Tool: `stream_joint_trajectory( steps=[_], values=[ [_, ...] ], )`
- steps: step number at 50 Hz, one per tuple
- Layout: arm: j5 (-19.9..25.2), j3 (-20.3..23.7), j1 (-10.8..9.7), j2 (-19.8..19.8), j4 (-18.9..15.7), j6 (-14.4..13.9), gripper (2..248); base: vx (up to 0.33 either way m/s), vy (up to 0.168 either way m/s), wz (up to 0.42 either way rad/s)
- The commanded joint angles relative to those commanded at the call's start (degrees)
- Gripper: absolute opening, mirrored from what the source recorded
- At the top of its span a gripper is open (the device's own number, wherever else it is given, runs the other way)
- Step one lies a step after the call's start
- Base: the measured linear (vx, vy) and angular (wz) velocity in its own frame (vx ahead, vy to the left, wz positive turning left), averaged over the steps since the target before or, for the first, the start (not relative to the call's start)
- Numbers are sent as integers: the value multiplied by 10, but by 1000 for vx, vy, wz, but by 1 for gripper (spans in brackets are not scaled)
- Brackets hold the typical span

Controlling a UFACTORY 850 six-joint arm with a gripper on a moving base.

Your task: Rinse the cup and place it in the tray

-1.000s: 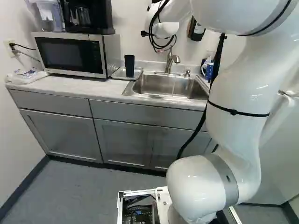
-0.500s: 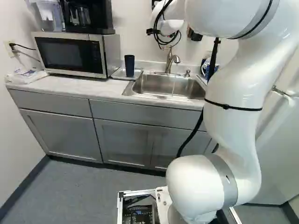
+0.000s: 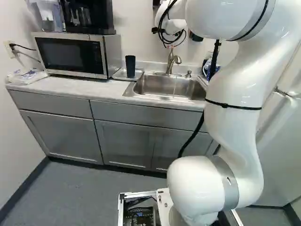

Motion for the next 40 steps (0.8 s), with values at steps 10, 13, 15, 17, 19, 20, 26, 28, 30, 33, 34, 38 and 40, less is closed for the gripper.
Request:
stream_joint_trajectory(
  steps=[10,13,15,17,19,20,26,28,30,33,34,38,40],
  values=[
    [0,0,-1,0,0,0,247,0,0,0],
    [0,0,-3,0,0,0,247,0,0,0],
    [0,-1,-4,0,0,0,247,0,0,0],
    [0,-1,-6,-1,0,0,247,0,0,0],
    [0,-1,-7,-1,0,0,247,0,0,0],
    [0,-2,-8,-1,0,0,247,0,0,0],
    [0,-3,-10,-2,0,0,247,0,0,0],
    [0,-3,-10,-2,0,0,247,0,0,0],
    [0,-3,-10,-2,0,0,247,0,0,0],
    [0,-3,-10,-2,0,0,247,0,0,0],
    [0,-3,-10,-2,0,0,247,0,0,0],
    [0,-3,-10,-2,0,0,247,0,0,0],
    [0,-3,-10,-2,0,0,247,0,0,0]
  ],
)
